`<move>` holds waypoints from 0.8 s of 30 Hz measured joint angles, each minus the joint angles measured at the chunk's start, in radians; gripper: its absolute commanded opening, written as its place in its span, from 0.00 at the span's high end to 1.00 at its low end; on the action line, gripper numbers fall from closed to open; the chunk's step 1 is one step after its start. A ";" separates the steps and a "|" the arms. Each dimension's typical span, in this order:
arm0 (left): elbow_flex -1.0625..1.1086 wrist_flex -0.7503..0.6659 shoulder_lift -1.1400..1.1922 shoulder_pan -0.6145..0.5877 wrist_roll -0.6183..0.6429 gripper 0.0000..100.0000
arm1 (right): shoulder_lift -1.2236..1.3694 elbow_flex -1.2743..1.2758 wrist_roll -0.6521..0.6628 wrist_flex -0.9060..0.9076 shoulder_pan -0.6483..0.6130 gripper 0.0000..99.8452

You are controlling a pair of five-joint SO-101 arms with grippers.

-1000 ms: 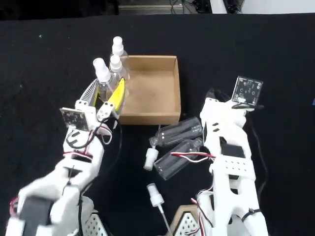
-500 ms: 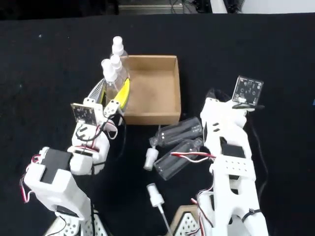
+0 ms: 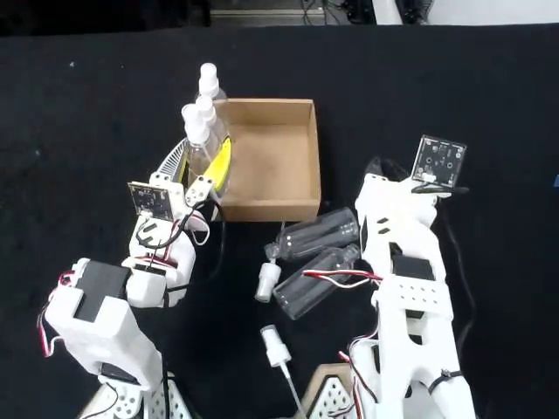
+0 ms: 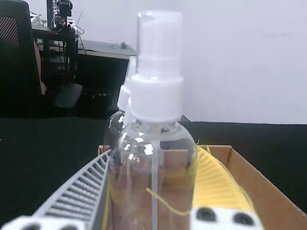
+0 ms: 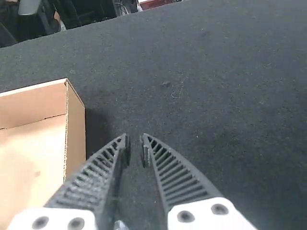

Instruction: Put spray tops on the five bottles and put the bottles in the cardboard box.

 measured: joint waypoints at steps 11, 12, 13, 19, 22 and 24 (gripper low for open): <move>0.000 0.080 0.000 0.000 0.000 0.88 | 0.000 0.000 0.000 0.000 0.000 0.97; 0.000 0.081 0.000 0.000 0.000 0.88 | 0.000 0.000 0.000 0.000 0.000 0.97; 0.000 0.081 0.000 0.000 0.000 0.88 | 0.000 0.000 0.000 0.000 0.000 0.97; 0.000 0.081 0.000 0.000 0.000 0.87 | 0.000 0.000 0.000 0.000 0.000 0.97; 0.000 0.081 0.000 0.000 0.000 0.87 | 0.000 0.000 0.000 0.000 0.000 0.97; 0.000 0.081 0.000 0.000 0.000 0.87 | 0.000 0.000 0.000 0.000 0.000 0.97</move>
